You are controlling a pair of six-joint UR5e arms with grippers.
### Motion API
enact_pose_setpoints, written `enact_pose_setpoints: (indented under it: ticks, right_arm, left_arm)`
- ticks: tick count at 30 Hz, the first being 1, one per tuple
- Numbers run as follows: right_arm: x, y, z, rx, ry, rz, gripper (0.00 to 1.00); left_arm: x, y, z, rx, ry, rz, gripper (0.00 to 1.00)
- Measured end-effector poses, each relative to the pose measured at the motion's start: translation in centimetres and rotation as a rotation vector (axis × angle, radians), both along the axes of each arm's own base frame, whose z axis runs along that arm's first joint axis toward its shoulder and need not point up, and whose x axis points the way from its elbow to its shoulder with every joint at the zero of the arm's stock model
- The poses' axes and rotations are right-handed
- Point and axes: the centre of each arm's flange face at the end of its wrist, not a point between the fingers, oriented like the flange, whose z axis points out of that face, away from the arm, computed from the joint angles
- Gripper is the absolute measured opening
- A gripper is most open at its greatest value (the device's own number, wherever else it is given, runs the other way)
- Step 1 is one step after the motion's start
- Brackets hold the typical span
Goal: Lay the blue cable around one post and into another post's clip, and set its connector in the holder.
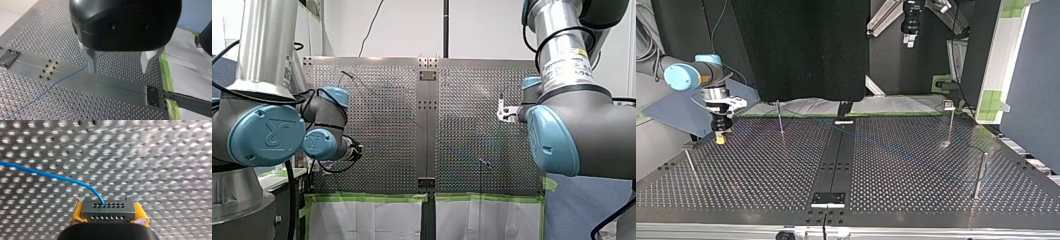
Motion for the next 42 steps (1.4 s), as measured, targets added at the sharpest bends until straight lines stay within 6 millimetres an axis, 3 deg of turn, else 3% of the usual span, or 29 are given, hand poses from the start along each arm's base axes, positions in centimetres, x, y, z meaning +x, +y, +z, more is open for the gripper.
enact_pose_setpoints:
  ticks: [8, 24, 33, 42]
  right_arm:
    - [-0.7, 0.3, 3.4, -0.040, -0.017, -0.018, 0.00]
    - [-2.0, 0.8, 2.6, 0.008, -0.014, -0.069, 0.00]
    - [-3.0, 1.7, 5.0, 0.018, 0.011, -0.131, 0.00]
    - [-4.1, 1.7, 5.2, 0.029, 0.007, -0.165, 0.00]
  left_arm:
    - [0.1, 0.0, 0.0, 0.000, -0.001, 0.003, 0.88]
    - [0.2, 0.1, 0.0, 0.000, 0.000, 0.006, 0.88]
    - [0.1, 0.1, 0.0, 0.001, 0.002, 0.007, 0.88]
    - [0.1, 0.1, 0.0, 0.001, 0.003, 0.007, 0.88]
